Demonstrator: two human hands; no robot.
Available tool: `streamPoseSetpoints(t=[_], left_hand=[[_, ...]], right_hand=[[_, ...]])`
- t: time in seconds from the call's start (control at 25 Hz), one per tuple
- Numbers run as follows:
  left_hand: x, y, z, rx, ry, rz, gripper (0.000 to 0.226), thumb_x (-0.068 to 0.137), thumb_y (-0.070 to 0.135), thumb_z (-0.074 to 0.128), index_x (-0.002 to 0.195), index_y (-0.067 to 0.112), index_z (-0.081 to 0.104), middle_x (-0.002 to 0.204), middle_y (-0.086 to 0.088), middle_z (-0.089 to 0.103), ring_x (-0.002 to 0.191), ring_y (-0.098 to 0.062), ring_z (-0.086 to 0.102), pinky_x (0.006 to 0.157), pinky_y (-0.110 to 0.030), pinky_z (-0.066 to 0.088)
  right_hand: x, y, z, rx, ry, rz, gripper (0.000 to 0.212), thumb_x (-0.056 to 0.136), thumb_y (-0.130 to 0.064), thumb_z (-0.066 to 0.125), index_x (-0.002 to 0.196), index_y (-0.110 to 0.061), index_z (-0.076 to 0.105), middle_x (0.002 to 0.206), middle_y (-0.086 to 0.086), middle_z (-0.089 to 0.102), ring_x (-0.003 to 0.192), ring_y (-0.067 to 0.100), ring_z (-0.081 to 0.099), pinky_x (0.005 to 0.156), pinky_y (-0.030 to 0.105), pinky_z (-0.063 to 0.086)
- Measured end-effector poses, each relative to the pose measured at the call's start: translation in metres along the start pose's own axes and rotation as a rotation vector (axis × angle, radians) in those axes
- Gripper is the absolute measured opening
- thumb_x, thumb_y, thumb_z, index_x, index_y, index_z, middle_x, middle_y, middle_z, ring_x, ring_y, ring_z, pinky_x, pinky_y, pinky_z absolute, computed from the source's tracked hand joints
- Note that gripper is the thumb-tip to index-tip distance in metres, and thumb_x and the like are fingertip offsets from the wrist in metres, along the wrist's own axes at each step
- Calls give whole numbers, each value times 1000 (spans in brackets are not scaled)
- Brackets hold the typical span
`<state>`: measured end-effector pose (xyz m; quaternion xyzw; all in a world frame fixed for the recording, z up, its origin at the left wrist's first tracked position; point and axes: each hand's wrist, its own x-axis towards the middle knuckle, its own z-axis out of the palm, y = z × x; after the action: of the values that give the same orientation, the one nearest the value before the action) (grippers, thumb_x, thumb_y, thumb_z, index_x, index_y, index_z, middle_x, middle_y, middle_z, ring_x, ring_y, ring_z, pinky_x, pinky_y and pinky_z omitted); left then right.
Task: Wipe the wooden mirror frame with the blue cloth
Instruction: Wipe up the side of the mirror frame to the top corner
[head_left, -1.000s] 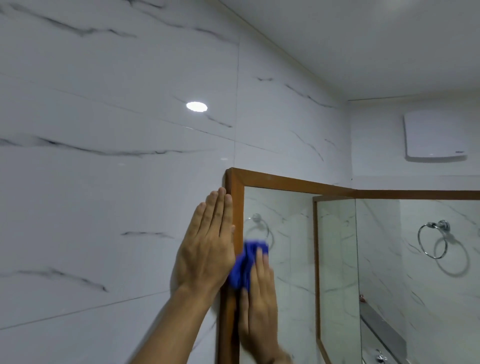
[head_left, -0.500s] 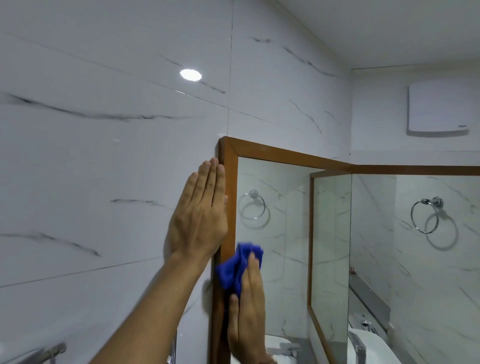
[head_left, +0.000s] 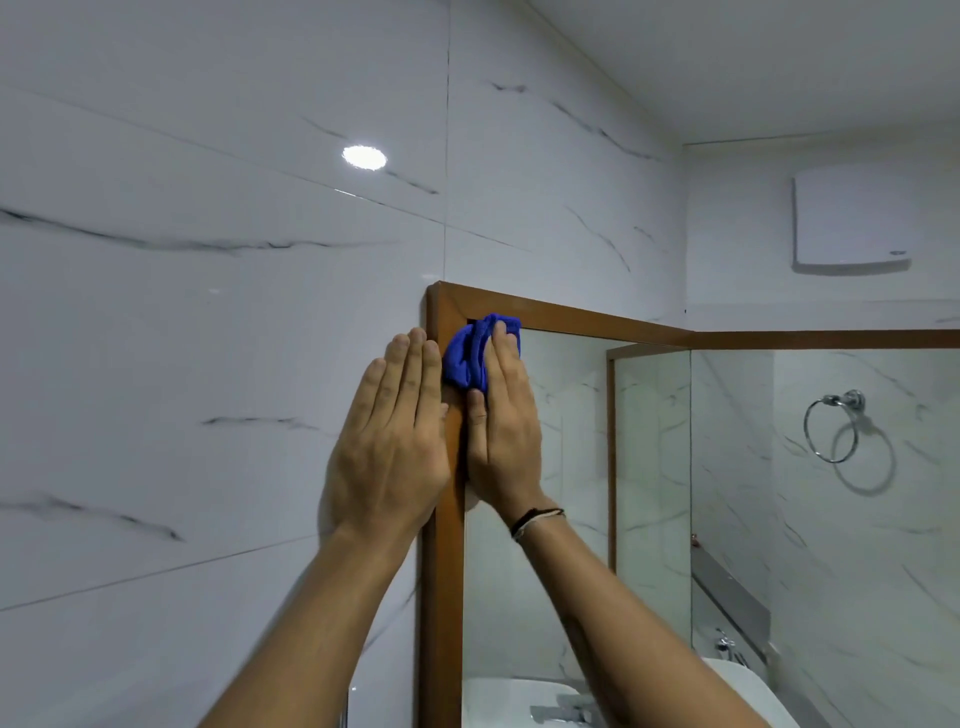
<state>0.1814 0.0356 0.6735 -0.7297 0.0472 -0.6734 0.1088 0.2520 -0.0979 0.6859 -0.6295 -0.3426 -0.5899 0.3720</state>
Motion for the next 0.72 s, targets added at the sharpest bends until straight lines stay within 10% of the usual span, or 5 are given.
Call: streamPoseSetpoints(t=[0.32, 0.72], left_hand=[[0, 0, -7, -3, -35, 10, 64, 122, 30, 22, 175, -4, 12, 183, -26, 13, 172, -38, 13, 140, -51, 21], [2, 2, 7, 27, 44, 2, 62, 121, 25, 28, 173, -6, 20, 182, -28, 18, 173, -35, 12, 142, -50, 12]], right_hand=[[27, 61, -34, 84, 199, 530, 55, 122, -14, 40, 175, -5, 30, 185, 7, 27, 175, 26, 21, 141, 50, 22], [-5, -31, 1, 237, 6, 136, 61, 117, -22, 40, 176, -11, 29, 186, -5, 19, 176, 11, 12, 144, 37, 17]])
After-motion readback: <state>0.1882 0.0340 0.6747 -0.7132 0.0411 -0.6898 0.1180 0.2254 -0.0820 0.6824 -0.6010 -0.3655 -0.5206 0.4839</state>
